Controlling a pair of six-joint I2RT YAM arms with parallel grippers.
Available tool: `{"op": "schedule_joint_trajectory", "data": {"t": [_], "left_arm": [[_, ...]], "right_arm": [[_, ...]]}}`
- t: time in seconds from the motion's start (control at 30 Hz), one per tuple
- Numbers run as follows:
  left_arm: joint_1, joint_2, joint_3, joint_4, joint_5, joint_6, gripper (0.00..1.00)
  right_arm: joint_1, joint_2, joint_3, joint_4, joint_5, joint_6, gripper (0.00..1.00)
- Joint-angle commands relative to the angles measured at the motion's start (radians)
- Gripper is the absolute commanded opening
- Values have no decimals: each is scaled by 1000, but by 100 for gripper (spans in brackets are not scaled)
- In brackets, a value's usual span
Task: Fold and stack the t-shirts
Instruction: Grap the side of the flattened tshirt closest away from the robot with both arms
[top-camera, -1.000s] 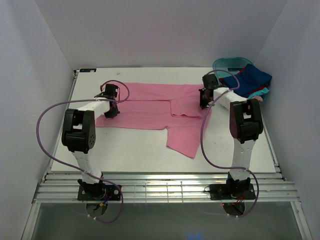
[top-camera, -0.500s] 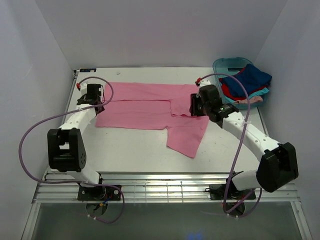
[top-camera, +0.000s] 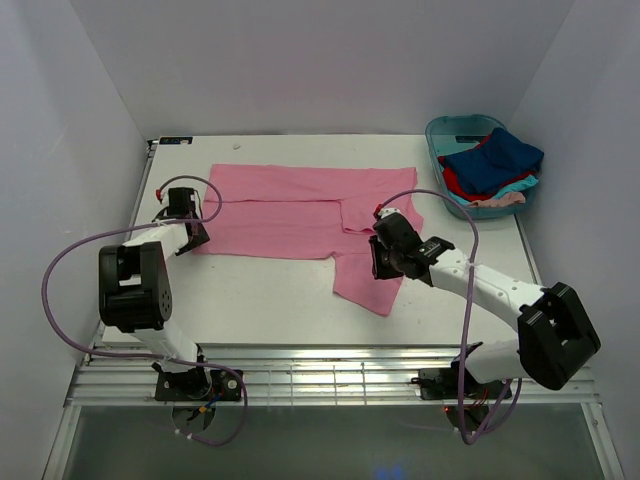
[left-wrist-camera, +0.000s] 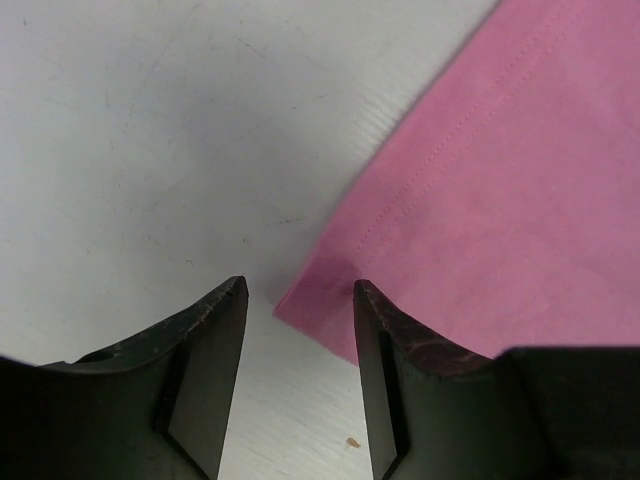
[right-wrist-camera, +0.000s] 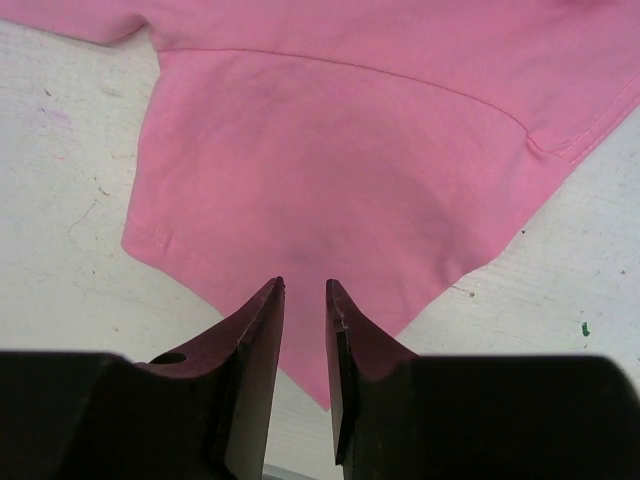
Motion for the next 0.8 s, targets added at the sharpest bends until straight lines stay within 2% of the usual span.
{"op": "schedule_joint_trajectory", "data": {"t": [0.0,0.1,0.43,0.77], "left_arm": [[7,-80,-26,65,59,7,57],[7,-103,-58,83,68,13,57],[7,-15,-43,53,67,10,56],[12,28,-31,25,41,5,50]], "right_arm": [[12,-41,-21,7,36,37,29],[15,-41,-29,-4,41,40,29],[36,-12,-77,-41,49,92,31],[81,-4,-133,-69,78,158,32]]}}
